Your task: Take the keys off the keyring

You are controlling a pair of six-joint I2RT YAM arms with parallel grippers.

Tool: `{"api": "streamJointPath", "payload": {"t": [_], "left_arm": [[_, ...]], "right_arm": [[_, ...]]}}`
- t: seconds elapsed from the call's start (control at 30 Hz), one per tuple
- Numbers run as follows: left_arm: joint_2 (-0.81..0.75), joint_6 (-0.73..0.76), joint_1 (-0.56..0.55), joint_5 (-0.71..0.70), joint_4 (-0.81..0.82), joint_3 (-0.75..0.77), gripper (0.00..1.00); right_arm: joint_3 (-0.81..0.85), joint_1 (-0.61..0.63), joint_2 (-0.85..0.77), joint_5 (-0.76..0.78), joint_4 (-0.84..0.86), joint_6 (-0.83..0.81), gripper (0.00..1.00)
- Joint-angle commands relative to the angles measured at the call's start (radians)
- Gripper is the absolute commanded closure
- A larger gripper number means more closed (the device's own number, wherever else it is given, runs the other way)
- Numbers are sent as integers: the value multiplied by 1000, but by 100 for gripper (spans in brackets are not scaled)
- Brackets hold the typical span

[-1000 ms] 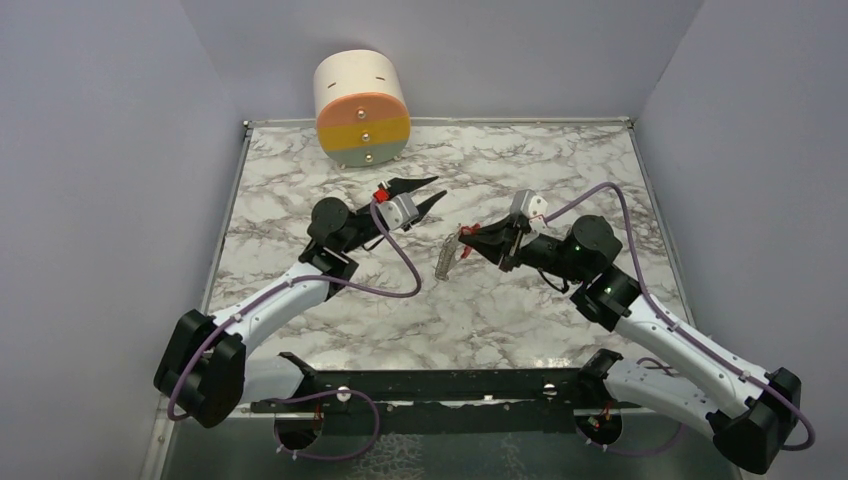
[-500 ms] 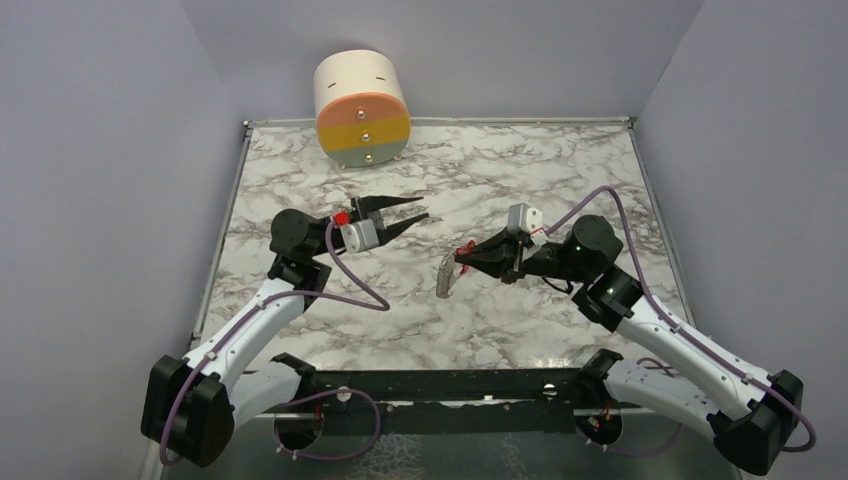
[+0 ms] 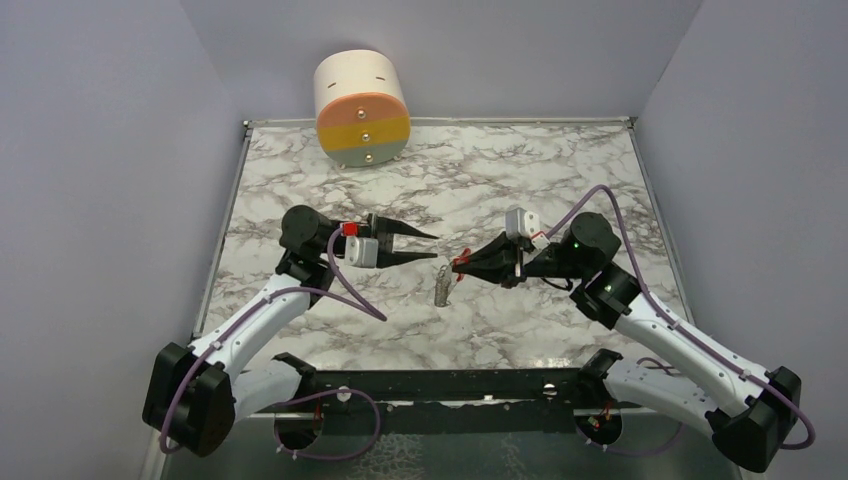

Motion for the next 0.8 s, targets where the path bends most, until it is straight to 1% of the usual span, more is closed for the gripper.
{"api": "streamJointPath", "payload": {"t": [0.0, 0.07, 0.17, 0.23, 0.5, 0.63, 0.77], "left_arm": [[21, 2, -47, 99, 7, 43, 67], [32, 9, -75, 110, 7, 54, 67], [46, 9, -98, 76, 9, 65, 67], [49, 7, -105, 52, 10, 70, 67], [57, 14, -134, 35, 9, 82, 68], [66, 13, -139, 21, 10, 81, 76], [64, 16, -140, -14, 11, 76, 88]], "right_arm": [[33, 0, -1, -49, 46, 4, 99], [33, -1, 4, -50, 48, 3, 99], [34, 0, 12, -51, 52, 4, 99], [33, -1, 13, -50, 50, 5, 99], [29, 0, 7, -36, 49, 0, 99], [26, 0, 6, -26, 54, 1, 99], [26, 0, 7, -15, 58, 1, 99]]}}
